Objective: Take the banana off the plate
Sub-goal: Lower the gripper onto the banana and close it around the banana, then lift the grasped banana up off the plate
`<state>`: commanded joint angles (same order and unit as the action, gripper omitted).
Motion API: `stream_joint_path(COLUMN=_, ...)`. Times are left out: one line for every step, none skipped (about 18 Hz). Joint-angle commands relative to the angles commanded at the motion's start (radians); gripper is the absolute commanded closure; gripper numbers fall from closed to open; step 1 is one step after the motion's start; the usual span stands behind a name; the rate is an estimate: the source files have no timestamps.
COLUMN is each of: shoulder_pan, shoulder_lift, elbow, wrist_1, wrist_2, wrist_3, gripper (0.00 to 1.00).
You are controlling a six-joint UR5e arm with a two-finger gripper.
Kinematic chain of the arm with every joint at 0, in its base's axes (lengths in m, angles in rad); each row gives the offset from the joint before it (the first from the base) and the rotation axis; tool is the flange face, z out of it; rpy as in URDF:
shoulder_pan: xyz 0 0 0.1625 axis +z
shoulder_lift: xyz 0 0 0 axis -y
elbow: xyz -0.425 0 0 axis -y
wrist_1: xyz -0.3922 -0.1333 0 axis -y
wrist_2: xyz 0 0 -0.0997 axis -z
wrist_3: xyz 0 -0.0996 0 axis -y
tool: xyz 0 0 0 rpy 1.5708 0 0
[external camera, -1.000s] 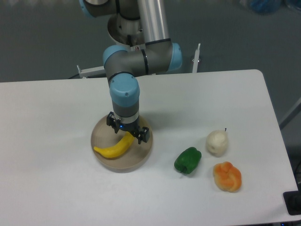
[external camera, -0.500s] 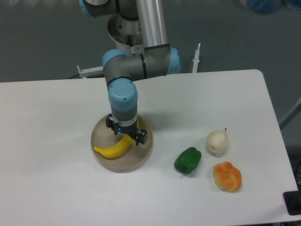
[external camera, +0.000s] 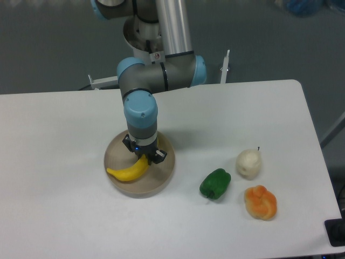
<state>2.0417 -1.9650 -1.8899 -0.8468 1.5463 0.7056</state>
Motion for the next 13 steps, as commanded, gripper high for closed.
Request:
stream_joint_path(shoulder_pan=0.002, shoulder_lift=0.005, elbow=0.002, wrist_1=0.000, wrist_2=0.000, wrist_3=0.002, gripper=0.65)
stream_joint_path(shoulder_pan=0.003, shoulder_lift=0.009, elbow=0.003, wrist_1=0.000, wrist_2=0.000, wrist_3=0.002, gripper=0.65)
stream_joint_path(shoulder_pan=0.006, shoulder_lift=0.018, elbow=0.005, wrist_1=0.000, wrist_2=-0.002, wrist_3=0.003, gripper=0.65)
stream_joint_path(shoulder_pan=0.009, shoulder_lift=0.032, elbow=0.011, wrist_1=-0.002, wrist_2=-0.002, wrist_3=0.005, gripper=0.66)
stream_joint_path(shoulder_pan=0.014, shoulder_lift=0.044, elbow=0.017, wrist_1=-0.005, wrist_2=-0.002, wrist_3=0.014, gripper=0.66)
stream_joint_path(shoulder_pan=0.029, shoulder_lift=0.055, elbow=0.018, wrist_1=-0.003, wrist_2=0.002, wrist_3=0.029, gripper=0.66)
stream_joint_path(shoulder_pan=0.043, shoulder_lift=0.067, elbow=0.023, wrist_1=-0.003, wrist_2=0.003, wrist_3=0.044, gripper=0.66)
stream_joint_path(shoulder_pan=0.061, shoulder_lift=0.081, elbow=0.035, wrist_1=-0.005, wrist_2=-0.003, wrist_3=0.057, gripper=0.66)
stream_joint_path(shoulder_pan=0.087, shoulder_lift=0.093, elbow=0.049, wrist_1=-0.011, wrist_2=-0.002, wrist_3=0.066, gripper=0.66)
stream_joint_path(shoulder_pan=0.112, shoulder_lift=0.100, elbow=0.063, wrist_1=-0.014, wrist_2=-0.002, wrist_3=0.086, gripper=0.66)
stream_joint_path(shoulder_pan=0.127, shoulder_lift=0.100, elbow=0.075, wrist_1=-0.015, wrist_2=0.002, wrist_3=0.112, gripper=0.66)
stream_joint_path(shoulder_pan=0.141, shoulder_lift=0.100, elbow=0.087, wrist_1=-0.018, wrist_2=0.006, wrist_3=0.133, gripper=0.65)
stream_joint_path(shoulder_pan=0.161, shoulder_lift=0.100, elbow=0.095, wrist_1=-0.021, wrist_2=0.006, wrist_3=0.156, gripper=0.65)
